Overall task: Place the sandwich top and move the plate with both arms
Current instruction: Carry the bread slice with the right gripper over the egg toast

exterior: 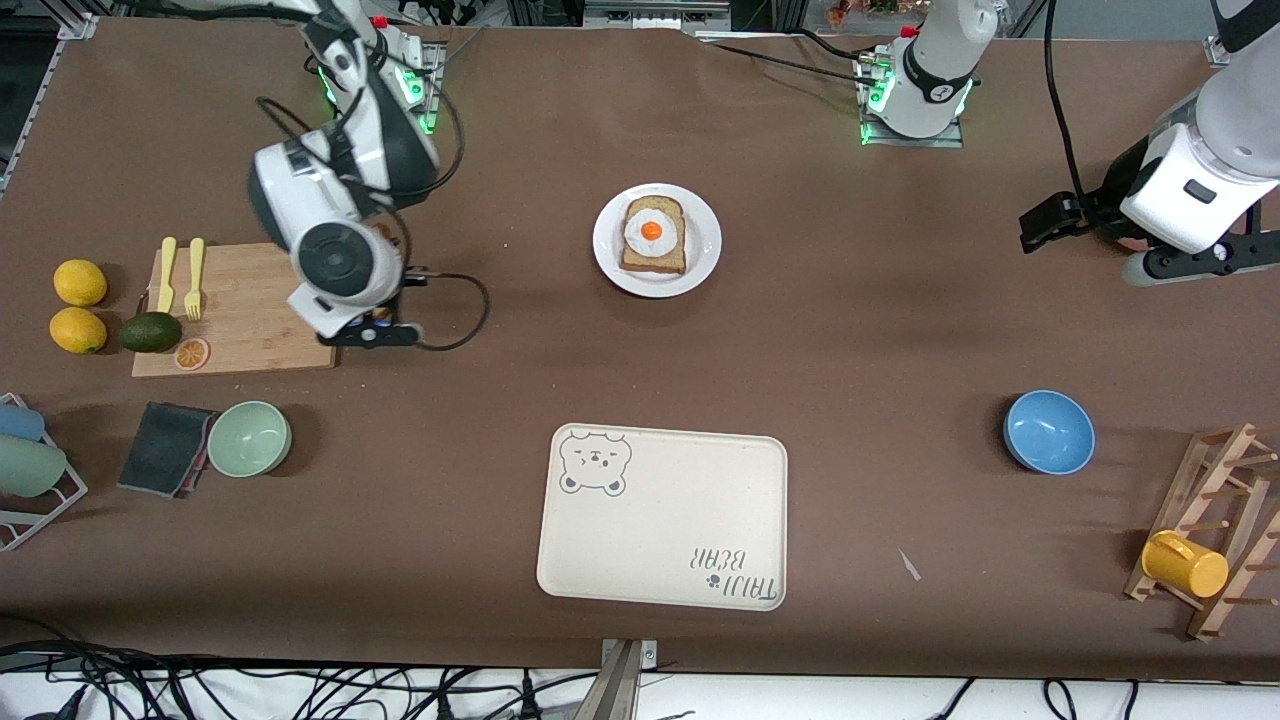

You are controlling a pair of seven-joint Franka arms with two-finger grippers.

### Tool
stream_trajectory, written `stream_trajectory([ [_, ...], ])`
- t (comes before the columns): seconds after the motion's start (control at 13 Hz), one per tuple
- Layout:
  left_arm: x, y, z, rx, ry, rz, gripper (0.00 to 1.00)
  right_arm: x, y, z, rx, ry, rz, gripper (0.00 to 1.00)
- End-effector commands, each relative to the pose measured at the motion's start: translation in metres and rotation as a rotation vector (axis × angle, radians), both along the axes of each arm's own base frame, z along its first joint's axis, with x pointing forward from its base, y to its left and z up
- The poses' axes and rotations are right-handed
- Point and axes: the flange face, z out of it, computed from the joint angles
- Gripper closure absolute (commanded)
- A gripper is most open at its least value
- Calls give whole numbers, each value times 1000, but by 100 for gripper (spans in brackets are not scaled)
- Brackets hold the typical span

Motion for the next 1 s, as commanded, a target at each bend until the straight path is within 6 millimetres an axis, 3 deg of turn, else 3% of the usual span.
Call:
stream_trajectory([
  [0.0, -2, 1, 6, 17, -3, -13, 0, -23, 82, 4, -14, -28, -19, 100],
  [0.31, -3, -1, 7, 15, -6, -16, 0, -54, 218, -17, 75, -9, -88, 100],
  [0.46, -3, -3, 10, 14, -10, -20, 0, -68, 273, -36, 92, -14, -76, 100],
  [0.69, -3, -3, 9, 16, -9, -22, 0, -86, 313, -52, 130, -46, -93, 100],
  [0.84, 1, 7, 4, 16, -1, -4, 0, -112, 340, -56, 163, -67, -54, 100],
  [0.92, 2, 12, 4, 16, -1, 2, 0, -113, 343, -56, 176, -75, -56, 100],
])
